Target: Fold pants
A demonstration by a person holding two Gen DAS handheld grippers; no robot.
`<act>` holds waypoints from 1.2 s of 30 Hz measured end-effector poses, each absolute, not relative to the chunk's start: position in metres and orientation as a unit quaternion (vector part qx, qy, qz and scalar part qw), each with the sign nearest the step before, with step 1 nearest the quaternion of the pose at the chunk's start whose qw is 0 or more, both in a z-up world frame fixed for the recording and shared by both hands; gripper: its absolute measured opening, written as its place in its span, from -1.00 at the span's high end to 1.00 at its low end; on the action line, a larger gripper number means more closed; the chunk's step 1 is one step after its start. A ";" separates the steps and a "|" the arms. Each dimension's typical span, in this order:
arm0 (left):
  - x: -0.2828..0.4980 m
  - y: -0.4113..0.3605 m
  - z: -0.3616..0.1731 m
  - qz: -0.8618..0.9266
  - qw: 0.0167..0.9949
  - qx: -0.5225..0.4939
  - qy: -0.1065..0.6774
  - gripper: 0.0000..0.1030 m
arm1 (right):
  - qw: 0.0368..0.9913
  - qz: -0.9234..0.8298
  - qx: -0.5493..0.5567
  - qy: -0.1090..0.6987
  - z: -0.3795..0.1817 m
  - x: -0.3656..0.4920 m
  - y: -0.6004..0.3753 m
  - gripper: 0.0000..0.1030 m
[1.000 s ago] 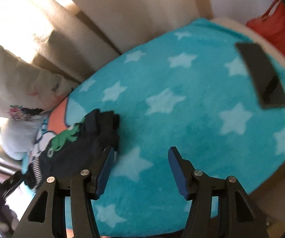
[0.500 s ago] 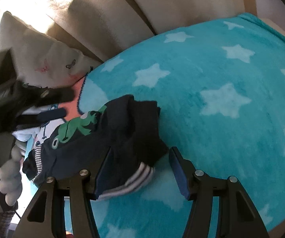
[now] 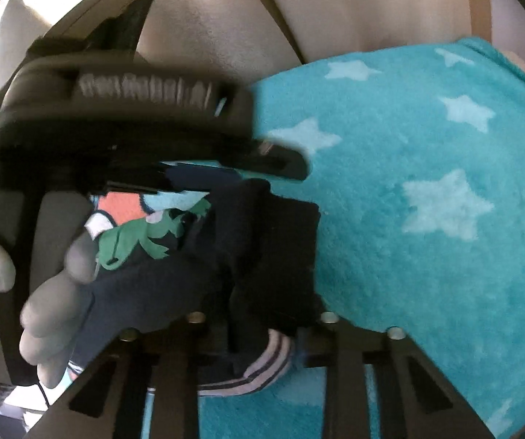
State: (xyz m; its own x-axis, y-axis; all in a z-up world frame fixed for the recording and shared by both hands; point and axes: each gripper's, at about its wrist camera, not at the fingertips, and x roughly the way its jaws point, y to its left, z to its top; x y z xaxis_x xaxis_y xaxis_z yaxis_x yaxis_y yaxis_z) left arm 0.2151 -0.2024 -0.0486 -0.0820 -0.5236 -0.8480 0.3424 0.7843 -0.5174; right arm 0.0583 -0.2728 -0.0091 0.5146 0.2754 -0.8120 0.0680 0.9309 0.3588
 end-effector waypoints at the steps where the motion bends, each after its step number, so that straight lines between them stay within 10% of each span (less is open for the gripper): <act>1: 0.214 -0.199 -0.048 -0.321 0.674 -0.074 0.661 0.95 | 0.851 0.063 0.182 0.489 -0.008 0.059 -0.274 0.56; 21: 0.183 -0.032 -0.026 -0.261 0.714 -0.280 0.587 0.93 | 0.854 0.155 0.080 0.491 0.034 0.067 -0.175 0.54; 26: 0.158 0.032 -0.023 -0.208 0.738 -0.306 0.564 0.44 | 0.833 0.201 0.068 0.512 0.023 0.071 -0.136 0.19; 36: 0.111 0.094 -0.011 -0.150 0.772 -0.295 0.543 0.28 | 0.803 0.260 0.114 0.523 0.041 0.068 -0.106 0.07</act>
State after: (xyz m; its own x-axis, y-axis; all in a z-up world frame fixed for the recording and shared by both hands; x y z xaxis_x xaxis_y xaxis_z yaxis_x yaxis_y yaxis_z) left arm 0.1112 0.0939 -0.0106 0.3655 -0.5515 -0.7499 -0.0888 0.7813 -0.6178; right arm 0.0677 -0.1064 0.0415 0.3171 0.5375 -0.7814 -0.2994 0.8385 0.4553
